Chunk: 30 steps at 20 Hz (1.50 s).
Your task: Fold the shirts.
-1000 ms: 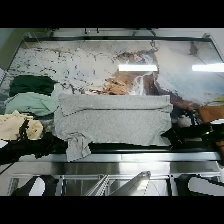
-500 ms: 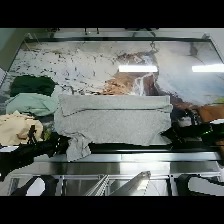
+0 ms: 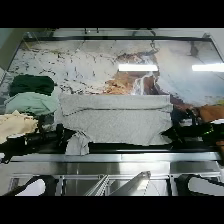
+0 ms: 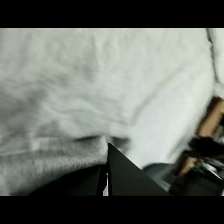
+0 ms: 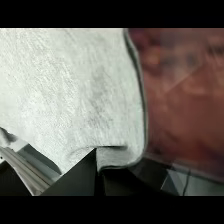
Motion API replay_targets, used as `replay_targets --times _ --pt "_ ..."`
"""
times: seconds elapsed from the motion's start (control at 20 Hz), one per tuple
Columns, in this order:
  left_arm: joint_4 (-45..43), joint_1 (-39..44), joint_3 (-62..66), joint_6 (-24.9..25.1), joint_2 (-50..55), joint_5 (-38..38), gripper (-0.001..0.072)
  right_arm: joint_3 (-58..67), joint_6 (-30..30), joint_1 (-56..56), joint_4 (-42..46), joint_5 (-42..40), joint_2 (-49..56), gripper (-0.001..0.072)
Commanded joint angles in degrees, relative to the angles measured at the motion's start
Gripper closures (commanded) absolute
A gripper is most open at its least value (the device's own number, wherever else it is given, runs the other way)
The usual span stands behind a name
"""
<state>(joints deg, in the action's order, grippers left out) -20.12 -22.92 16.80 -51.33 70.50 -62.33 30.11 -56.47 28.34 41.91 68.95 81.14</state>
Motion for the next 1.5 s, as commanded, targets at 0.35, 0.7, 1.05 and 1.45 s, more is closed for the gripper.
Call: replay_targets --times 0.35,0.7,1.05,1.45 --pt "-23.89 -12.24 4.13 -20.79 -16.74 -15.28 0.0702 2.89 -12.2 8.68 1.95 10.64 -1.27 0.0701" --pt "-19.67 -14.01 4.55 -19.39 -12.79 -20.68 0.0702 3.54 -8.11 8.94 -4.85 13.77 -1.49 0.07" --pt "-14.25 -2.38 24.92 -19.67 0.42 -18.6 0.0701 9.53 -0.46 6.25 -21.42 7.21 -1.42 0.07" --pt "-14.43 3.17 48.39 -21.14 21.7 -14.25 0.0701 22.73 -0.22 -3.17 -20.72 -6.19 9.44 0.07"
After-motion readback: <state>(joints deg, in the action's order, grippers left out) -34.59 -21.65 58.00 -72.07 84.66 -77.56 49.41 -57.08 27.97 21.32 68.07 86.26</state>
